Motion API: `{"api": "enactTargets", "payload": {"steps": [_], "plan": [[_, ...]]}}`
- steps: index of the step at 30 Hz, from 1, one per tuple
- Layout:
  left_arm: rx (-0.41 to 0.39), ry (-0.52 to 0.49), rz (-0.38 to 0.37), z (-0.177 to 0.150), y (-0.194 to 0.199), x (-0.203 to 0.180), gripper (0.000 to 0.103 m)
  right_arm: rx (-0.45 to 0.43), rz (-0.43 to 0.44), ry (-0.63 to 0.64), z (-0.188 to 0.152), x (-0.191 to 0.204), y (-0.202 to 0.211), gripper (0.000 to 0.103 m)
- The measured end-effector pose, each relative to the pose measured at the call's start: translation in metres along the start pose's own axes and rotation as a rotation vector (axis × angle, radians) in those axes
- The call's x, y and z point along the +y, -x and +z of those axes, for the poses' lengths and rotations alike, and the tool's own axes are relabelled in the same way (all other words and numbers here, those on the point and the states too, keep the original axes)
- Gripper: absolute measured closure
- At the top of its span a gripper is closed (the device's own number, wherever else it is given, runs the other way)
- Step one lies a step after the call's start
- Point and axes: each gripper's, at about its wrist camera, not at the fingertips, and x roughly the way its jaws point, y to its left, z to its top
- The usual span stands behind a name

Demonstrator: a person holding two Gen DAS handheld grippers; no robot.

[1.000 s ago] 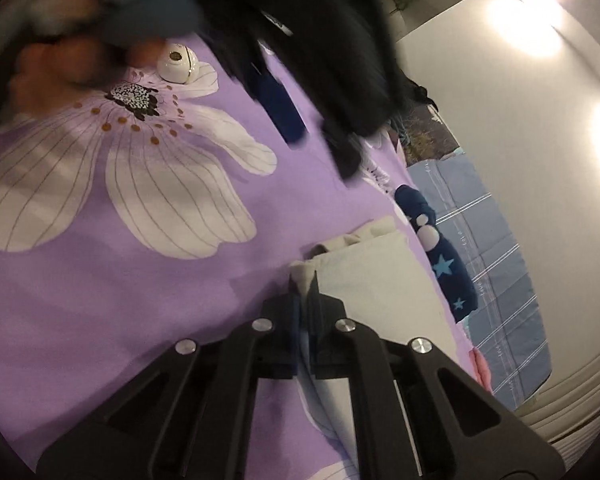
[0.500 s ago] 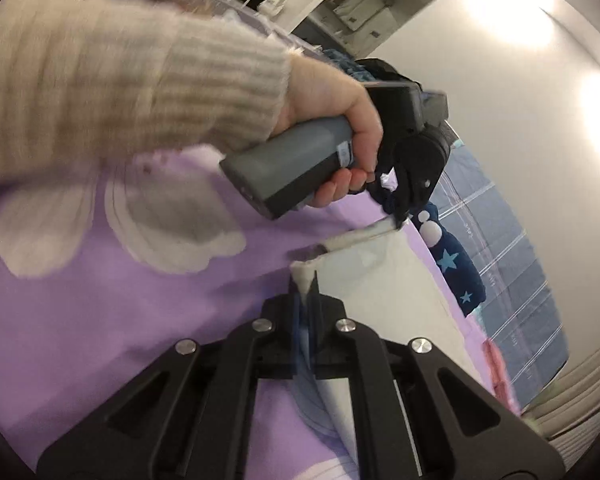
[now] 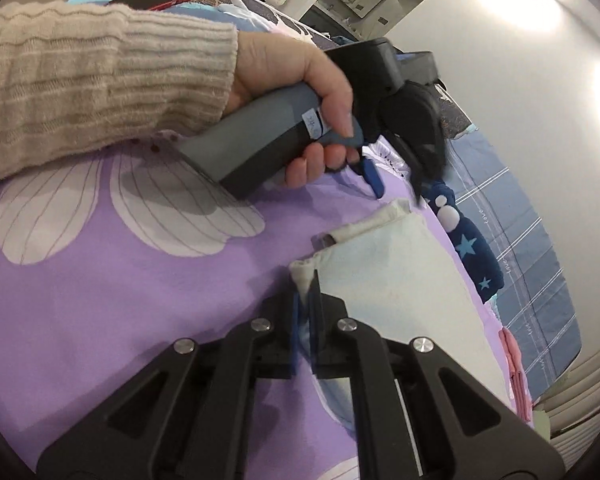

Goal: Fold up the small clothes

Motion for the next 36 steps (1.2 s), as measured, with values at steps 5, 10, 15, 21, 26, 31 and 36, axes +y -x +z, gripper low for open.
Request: {"api": "enactTargets", "payload": {"steps": [5,10,15,21,26,31,36], "plan": [[0.022,-0.105,0.08,0.007,-0.024,-0.021,0.049,0.005,-0.007,0.008,0.0,0.004,0.001,0.098],[-0.066,0.002,0.08,0.027,-0.029,0.004,0.1,0.006,-0.004,0.003,0.0,0.005,0.002,0.098],[-0.17,0.209,-0.006,0.019,-0.01,0.048,0.101,0.005,-0.001,0.001,0.0,0.004,0.002,0.097],[-0.075,0.039,-0.072,0.008,-0.009,0.013,0.044,-0.016,-0.013,-0.04,-0.006,-0.007,0.02,0.075],[-0.022,-0.067,-0.009,0.002,-0.019,-0.008,0.036,0.036,-0.05,-0.023,-0.019,-0.007,0.026,0.066],[-0.025,-0.04,-0.048,0.002,-0.019,0.001,0.036,0.069,-0.087,-0.012,-0.014,-0.002,0.019,0.066],[-0.022,-0.052,-0.045,0.003,-0.022,0.0,0.036,0.098,-0.123,-0.019,0.002,-0.001,0.003,0.066]]}}
